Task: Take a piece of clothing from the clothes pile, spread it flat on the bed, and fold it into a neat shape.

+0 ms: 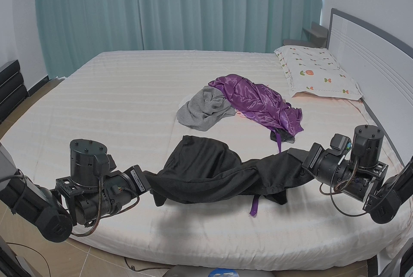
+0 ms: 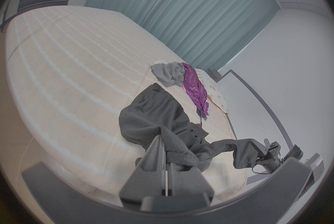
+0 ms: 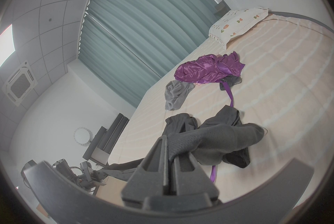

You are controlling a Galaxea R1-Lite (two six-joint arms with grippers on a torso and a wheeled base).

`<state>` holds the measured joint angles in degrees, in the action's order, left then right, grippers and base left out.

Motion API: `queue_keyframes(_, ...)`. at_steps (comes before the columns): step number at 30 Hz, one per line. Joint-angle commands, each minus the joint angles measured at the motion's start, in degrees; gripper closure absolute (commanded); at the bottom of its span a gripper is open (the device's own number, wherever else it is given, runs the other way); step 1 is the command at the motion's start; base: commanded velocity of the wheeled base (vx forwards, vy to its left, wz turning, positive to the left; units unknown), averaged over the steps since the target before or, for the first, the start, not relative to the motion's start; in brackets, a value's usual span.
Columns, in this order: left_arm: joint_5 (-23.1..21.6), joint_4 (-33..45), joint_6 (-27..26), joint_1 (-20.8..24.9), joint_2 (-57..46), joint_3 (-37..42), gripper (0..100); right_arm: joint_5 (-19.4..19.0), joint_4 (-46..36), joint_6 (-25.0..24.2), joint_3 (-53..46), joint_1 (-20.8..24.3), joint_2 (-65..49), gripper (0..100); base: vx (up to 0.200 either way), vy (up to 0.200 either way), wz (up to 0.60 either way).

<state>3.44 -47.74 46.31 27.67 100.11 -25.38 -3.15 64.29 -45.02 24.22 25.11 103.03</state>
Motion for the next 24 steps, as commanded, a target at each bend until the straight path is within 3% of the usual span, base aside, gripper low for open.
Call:
queue_keyframes(1, 0.08, 0.01, 0.01, 0.19, -0.09, 0.24, 100, -0.02, 0.13, 0.02, -0.49, 0.02, -0.55, 100, -0.2, 0.0, 0.0)
queue_keyframes(19, 0.61, -2.8, 0.01, 0.1, -0.53, 0.07, 100, -0.02, 1.62, -0.24, -0.49, 0.02, -0.73, 100, 0.0, 0.0, 0.0)
queue_keyframes(24, 0.61, -2.8, 0.01, 0.1, -0.97, -0.02, 100, 0.51, 4.44, -0.24, -0.76, -0.15, -0.64, 100, 0.0, 0.2, 0.0)
